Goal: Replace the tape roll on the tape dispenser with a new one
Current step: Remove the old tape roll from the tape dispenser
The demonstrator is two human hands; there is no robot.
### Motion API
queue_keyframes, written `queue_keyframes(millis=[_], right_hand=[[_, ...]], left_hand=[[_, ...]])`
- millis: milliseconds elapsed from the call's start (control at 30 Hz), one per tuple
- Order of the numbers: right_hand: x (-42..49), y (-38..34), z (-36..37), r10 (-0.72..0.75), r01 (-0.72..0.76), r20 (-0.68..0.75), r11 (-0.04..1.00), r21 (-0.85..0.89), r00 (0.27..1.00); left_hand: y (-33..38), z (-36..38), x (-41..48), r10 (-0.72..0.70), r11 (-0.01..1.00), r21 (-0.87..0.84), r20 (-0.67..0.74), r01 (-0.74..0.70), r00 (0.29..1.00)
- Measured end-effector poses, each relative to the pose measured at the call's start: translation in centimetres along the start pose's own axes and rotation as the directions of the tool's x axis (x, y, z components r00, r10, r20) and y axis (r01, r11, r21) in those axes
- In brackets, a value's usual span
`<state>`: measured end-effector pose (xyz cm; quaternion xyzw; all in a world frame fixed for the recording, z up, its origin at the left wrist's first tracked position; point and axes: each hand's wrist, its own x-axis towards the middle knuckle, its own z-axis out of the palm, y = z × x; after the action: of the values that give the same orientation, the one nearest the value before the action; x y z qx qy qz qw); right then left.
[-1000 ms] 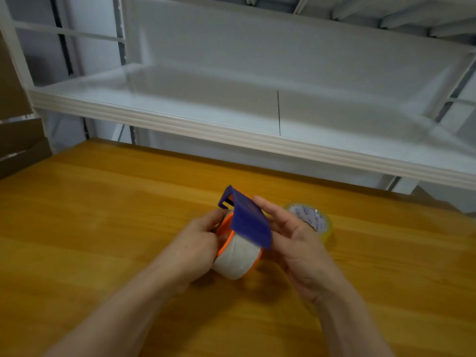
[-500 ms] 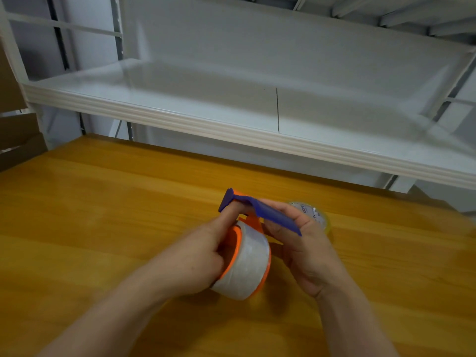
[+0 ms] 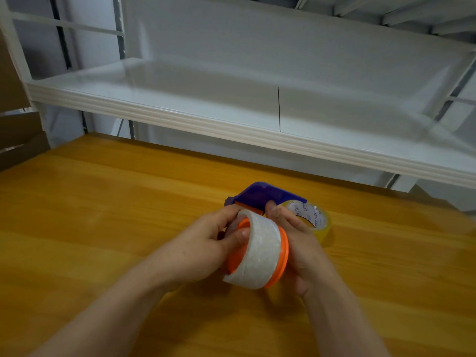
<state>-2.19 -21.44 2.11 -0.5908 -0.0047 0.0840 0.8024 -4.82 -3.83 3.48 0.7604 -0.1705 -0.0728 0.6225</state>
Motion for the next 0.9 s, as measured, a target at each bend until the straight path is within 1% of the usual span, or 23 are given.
queue_keyframes(millis=[200,367,533,633,700,800,900], right_hand=[[0.1,-0.2,-0.1,0.073,-0.074,0.016,0.994,0.086,0.997],[0.0,-0.4,0.0,0.072,-0.075,0.031,0.99,0.115,0.997],[0.2,-0.2,-0.1,0.08,-0.076,-0.024,0.987,0.14,0.997],[0.1,-0.3,-0.2,0.073,-0.07,-0.024,0.988,0.137,0.997],[0.0,-0.5,-0.3,0.065,-0.061,-0.021,0.987,0.149,0.998],[0.0,-0.6,-0.4,0.084,-0.074,-0.038,0.975,0.21,0.996],[0.1,-0.6,-0.6,0.084,-0.064,-0.068,0.965,0.253,0.994]], left_hand=[[-0.1,-0.2,0.2,-0.1,0.989,-0.113,-0.011,0.098,0.995],[0.1,-0.6,0.2,-0.16,0.974,-0.167,-0.025,0.153,0.987],[0.1,-1.1,0.1,-0.166,0.961,-0.231,-0.041,0.152,0.985],[0.3,-1.3,0.1,-0.18,0.95,-0.27,-0.069,0.155,0.981],[0.5,-1.5,0.0,-0.202,0.941,-0.298,-0.113,0.16,0.973],[0.5,-2.7,0.2,-0.269,0.916,-0.363,-0.246,0.169,0.931],[-0.7,-4.5,0.5,-0.291,0.95,-0.235,-0.42,0.206,0.86]])
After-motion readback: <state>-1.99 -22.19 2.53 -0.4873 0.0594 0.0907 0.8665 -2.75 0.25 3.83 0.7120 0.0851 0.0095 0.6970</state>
